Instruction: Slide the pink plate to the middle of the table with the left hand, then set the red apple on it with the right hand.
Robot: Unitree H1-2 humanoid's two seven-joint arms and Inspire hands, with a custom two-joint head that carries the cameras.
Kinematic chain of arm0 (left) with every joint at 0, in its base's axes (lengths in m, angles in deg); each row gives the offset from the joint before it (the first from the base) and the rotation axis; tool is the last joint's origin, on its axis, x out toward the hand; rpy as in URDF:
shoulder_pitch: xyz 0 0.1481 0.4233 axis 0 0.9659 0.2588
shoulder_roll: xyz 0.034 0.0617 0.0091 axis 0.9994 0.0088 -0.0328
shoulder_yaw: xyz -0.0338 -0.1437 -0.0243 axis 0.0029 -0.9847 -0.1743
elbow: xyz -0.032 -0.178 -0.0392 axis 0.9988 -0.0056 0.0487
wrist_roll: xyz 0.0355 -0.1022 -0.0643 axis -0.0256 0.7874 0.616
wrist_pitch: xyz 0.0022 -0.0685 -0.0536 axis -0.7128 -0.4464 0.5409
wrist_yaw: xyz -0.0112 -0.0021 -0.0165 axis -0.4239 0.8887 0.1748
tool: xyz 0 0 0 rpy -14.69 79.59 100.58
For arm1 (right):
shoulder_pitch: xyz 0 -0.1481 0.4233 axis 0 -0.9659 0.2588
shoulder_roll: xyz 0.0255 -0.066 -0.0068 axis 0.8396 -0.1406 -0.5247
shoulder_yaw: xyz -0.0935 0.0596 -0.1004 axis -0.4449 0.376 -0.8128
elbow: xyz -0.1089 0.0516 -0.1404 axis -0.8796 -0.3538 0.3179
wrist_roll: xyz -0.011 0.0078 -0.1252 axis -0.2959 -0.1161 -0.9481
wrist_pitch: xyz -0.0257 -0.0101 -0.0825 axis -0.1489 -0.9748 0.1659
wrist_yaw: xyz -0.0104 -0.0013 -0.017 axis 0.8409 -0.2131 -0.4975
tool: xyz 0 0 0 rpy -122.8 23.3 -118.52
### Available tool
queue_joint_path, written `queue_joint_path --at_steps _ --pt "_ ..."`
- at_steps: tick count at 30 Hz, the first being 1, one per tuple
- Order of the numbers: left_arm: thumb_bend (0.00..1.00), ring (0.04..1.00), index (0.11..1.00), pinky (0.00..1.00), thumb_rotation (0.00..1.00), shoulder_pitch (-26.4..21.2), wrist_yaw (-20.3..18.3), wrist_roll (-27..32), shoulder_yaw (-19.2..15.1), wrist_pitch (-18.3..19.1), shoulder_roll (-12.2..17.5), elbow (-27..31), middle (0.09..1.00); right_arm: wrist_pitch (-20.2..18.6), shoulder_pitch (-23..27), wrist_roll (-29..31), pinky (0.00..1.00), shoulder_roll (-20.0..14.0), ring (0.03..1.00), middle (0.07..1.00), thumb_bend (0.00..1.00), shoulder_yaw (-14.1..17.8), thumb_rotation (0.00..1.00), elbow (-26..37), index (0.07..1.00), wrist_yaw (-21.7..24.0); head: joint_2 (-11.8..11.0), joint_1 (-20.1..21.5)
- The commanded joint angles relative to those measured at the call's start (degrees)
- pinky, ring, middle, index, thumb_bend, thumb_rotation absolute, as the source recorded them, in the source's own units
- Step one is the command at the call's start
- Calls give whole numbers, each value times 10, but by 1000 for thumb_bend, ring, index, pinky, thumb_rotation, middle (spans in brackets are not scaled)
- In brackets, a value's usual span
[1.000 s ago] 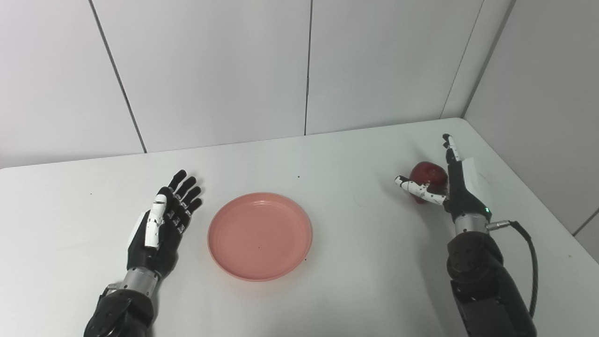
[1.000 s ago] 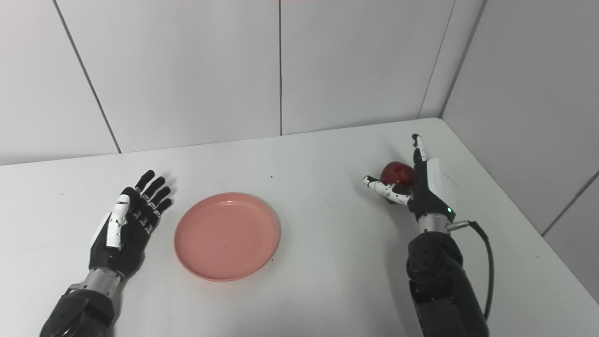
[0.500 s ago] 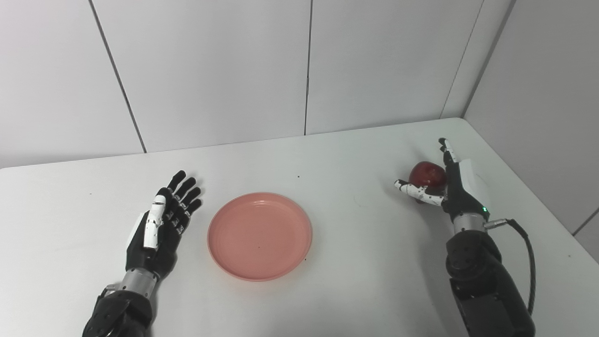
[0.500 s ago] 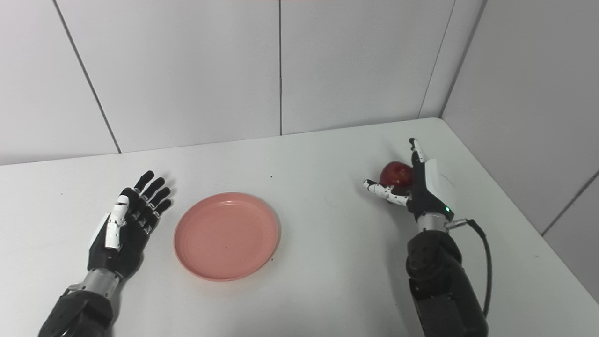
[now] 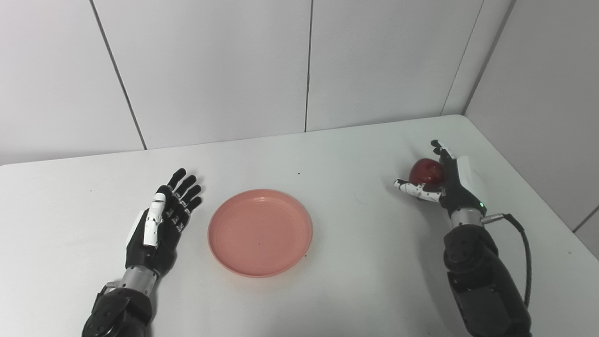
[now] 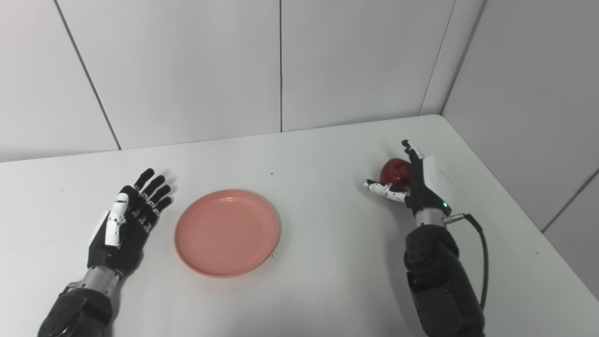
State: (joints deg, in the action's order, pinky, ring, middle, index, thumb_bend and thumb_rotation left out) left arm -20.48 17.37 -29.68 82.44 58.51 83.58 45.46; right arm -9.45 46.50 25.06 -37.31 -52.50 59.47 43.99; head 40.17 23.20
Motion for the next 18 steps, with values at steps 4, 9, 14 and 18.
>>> queue_joint_path --at_steps 4,9,14,18 --pt "362 922 914 928 1000 22 10 -3 2 43 5 -9 926 34 23 14 613 -14 690 716 975 7 249 -6 731 -26 0 -1" --pt "363 923 915 931 1000 21 8 -2 2 39 6 -13 928 43 27 15 512 -19 579 621 918 1 174 -28 632 -40 2 -1" --pt "362 923 916 933 1000 22 9 -4 3 41 6 -11 928 46 33 12 468 -26 518 559 660 -8 139 -45 519 -52 3 -1" --pt "363 922 915 929 1000 22 9 -4 3 38 7 -12 927 46 38 8 436 -32 496 543 526 -16 140 -57 487 -59 3 -2"
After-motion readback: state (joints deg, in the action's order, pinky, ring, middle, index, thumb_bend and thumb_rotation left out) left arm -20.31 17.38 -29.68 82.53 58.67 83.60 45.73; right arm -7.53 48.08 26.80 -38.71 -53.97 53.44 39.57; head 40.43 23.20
